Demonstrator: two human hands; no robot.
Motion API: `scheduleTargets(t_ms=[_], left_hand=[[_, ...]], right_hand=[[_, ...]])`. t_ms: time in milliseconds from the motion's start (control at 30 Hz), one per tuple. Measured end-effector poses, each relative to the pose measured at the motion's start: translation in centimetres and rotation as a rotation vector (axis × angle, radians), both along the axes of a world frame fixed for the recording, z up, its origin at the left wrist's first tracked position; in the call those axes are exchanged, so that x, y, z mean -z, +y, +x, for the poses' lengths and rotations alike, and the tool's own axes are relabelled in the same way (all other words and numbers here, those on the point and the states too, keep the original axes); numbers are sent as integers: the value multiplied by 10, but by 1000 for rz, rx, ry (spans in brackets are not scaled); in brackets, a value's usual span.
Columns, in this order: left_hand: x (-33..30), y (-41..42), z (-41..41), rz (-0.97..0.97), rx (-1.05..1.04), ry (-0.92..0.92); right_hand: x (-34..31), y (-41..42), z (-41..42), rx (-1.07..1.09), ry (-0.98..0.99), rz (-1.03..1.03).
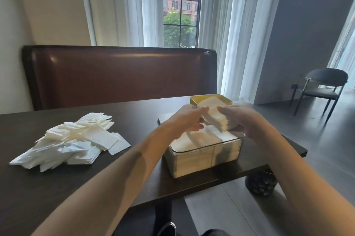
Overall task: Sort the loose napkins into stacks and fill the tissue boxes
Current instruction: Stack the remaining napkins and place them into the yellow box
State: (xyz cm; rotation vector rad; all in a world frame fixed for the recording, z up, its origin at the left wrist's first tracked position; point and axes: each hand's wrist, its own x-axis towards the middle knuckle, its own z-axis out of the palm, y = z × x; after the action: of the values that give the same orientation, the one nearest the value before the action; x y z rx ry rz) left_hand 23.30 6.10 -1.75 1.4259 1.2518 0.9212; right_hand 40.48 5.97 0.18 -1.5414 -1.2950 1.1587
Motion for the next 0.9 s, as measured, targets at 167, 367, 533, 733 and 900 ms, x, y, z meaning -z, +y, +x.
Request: scheduleTargets(t_ms=[167,367,533,733,900], left_hand=[[12,3,3,-83,-39,74],[14,1,-2,-105,-55,49],[5,-4,2,-31,-17,25],[4,-2,7,-49,-14,-51],[3,-2,12,-30,8,-29]], right_hand=[[13,14,14,-54,-240,-25],[20,21,7,-122,-700,61],[14,21,5,-49,-903,255],[0,10,10,-41,-834,359],[11,13,8,-203,-885,159]])
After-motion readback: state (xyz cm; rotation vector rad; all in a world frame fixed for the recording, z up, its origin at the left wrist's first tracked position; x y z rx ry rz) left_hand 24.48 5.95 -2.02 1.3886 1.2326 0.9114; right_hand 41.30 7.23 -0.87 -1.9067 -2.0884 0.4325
